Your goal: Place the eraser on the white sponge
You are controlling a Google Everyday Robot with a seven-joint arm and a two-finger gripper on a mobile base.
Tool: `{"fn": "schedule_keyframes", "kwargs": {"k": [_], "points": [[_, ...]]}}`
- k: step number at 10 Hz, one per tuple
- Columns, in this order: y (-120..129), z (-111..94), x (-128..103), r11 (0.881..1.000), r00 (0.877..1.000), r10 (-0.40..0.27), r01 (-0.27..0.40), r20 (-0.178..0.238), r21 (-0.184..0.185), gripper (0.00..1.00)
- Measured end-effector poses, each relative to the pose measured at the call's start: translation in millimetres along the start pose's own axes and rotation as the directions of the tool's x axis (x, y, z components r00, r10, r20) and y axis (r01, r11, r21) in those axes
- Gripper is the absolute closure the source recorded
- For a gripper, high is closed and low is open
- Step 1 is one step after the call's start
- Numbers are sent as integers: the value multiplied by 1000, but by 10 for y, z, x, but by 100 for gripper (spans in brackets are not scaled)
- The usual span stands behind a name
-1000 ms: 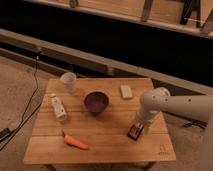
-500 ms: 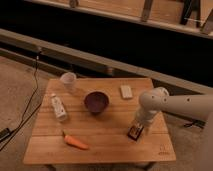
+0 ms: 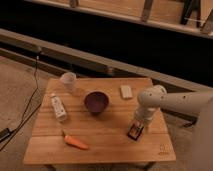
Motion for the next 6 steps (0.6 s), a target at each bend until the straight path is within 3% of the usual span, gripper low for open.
{"fn": "schedule_keyframes", "kwargs": {"k": [4, 6], "points": [[42, 97, -53, 999, 1000, -21, 21, -12, 24, 35], [48, 145, -62, 999, 1000, -25, 25, -18, 35, 45]]}}
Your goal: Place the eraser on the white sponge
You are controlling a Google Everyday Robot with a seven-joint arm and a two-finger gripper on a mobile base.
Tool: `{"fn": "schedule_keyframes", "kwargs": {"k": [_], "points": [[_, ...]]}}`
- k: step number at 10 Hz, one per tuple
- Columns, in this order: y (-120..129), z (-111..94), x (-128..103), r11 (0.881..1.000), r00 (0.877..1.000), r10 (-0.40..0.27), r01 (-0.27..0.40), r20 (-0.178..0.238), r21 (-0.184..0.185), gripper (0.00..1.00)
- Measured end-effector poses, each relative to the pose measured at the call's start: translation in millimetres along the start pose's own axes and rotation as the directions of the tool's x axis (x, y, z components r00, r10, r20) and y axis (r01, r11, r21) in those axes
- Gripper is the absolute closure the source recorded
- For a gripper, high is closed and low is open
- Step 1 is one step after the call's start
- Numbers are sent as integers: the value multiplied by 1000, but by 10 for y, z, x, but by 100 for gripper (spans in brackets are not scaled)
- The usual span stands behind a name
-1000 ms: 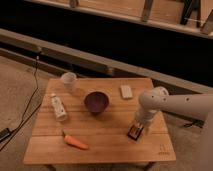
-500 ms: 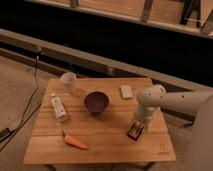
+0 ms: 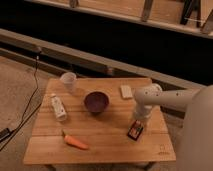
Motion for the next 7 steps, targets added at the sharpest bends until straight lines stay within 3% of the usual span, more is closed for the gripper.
{"fn": "schedule_keyframes", "kwargs": {"k": [5, 7], "points": [[12, 39, -11, 1000, 1000, 2, -2, -2, 7, 96], [24, 23, -24, 1000, 1000, 1, -1, 5, 3, 100]]}}
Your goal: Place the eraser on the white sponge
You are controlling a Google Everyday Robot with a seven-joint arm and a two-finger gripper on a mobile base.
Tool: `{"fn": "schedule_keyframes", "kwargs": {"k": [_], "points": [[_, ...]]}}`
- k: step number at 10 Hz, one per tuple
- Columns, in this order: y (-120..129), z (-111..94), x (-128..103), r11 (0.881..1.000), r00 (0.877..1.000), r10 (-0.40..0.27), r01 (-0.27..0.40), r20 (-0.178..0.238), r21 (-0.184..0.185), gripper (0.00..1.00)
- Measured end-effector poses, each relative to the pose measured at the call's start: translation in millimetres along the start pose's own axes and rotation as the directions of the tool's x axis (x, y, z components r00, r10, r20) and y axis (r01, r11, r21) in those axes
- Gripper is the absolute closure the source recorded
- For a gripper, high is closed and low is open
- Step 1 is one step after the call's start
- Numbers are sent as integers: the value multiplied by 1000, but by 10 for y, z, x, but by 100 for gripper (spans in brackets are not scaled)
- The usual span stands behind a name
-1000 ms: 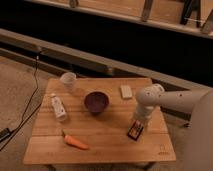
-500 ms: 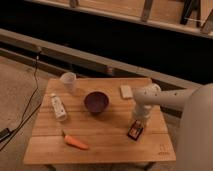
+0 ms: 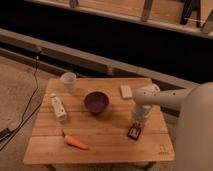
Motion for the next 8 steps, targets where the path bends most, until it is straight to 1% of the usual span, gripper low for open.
{"fn": "schedule_keyframes", "kwargs": {"k": [2, 4, 6, 7, 8], "points": [[44, -119, -20, 1000, 1000, -16, 16, 18, -1, 100], [76, -309, -28, 999, 999, -37, 37, 40, 9, 100], [114, -506, -33, 998, 996, -62, 61, 61, 25, 100], [160, -680, -41, 996, 993, -87, 84, 77, 44, 100], [205, -785, -46, 994, 991, -104, 100, 85, 55, 100]]}}
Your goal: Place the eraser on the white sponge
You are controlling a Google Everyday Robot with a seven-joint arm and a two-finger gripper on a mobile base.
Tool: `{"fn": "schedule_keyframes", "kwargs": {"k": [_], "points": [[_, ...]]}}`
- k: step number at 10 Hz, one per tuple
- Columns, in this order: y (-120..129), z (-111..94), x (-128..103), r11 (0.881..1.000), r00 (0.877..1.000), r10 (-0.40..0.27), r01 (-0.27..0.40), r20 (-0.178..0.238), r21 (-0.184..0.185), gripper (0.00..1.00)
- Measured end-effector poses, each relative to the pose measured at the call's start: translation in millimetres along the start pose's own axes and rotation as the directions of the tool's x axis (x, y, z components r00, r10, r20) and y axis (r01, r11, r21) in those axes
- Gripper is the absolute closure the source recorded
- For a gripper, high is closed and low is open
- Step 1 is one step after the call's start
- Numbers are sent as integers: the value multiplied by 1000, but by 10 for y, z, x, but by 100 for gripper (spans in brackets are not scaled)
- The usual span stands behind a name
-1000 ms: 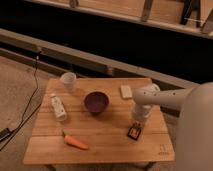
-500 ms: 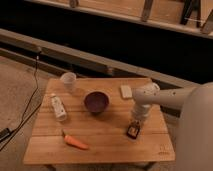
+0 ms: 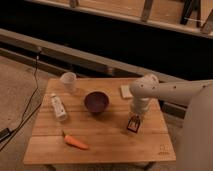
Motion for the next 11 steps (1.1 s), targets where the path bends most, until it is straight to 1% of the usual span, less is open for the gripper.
{"fn": "schedule_keyframes", "kwargs": {"k": [2, 4, 5, 6, 8, 10, 11], "points": [[132, -317, -98, 998, 998, -58, 58, 27, 24, 100], [241, -602, -231, 992, 992, -121, 119, 46, 46, 100], [257, -786, -364, 986, 986, -159, 155, 56, 63, 100], [258, -907, -474, 982, 982, -181, 176, 63, 71, 100], [212, -1153, -770, 973, 972, -221, 214, 76, 87, 100], [197, -1319, -1069, 965, 964, -252, 244, 89, 92, 100], [205, -1366, -1228, 960, 958, -272, 264, 91, 93, 100]]}}
